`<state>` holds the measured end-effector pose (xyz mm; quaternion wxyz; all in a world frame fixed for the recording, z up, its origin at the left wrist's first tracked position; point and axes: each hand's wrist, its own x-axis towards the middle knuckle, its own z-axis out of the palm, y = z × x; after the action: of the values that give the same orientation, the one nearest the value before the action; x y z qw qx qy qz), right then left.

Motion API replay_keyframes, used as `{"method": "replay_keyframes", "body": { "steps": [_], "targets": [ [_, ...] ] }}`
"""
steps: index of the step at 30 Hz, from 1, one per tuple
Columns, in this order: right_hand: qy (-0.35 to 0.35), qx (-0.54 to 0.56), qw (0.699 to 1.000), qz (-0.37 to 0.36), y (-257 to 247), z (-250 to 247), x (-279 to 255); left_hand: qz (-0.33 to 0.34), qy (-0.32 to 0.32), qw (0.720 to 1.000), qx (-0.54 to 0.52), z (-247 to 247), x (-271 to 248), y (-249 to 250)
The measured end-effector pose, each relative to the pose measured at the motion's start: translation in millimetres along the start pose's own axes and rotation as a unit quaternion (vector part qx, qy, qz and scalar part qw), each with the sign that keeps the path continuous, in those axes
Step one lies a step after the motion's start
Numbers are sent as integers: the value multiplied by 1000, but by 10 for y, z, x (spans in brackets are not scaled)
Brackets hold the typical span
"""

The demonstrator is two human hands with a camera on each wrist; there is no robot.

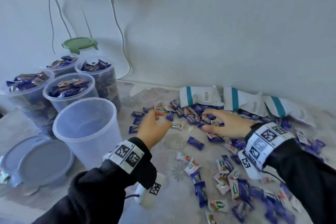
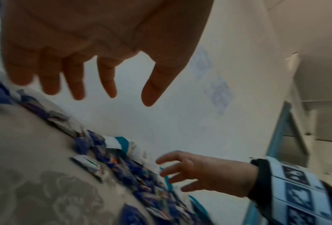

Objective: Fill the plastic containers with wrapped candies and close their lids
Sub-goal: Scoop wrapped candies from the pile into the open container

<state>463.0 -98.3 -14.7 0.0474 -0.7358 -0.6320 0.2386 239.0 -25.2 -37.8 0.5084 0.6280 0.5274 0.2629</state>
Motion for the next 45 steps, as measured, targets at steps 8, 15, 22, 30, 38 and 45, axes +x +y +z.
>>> {"method": "replay_keyframes", "body": {
  "steps": [8, 15, 22, 30, 38, 45],
  "targets": [
    [-82, -65, 994, -23, 483, -145, 693, -164, 70, 943, 280, 33, 755, 61],
    [-168, -132, 974, -81, 532, 4, 672, -180, -55, 881, 435, 125, 840, 100],
    [-280, -122, 939, -157, 431, -65, -105, -130, -174, 854, 473, 390, 603, 7],
    [-214, -21, 959, -187, 362, -431, -29, -63, -349, 852, 386, 641, -57, 362],
    [-8, -251, 963, -100, 572, -505, 1064, 4, -214, 903, 372, 596, 195, 697],
    [31, -34, 992, -118, 668, -807, 1339, 89, -196, 932, 292, 741, 462, 637]
  ]
}}
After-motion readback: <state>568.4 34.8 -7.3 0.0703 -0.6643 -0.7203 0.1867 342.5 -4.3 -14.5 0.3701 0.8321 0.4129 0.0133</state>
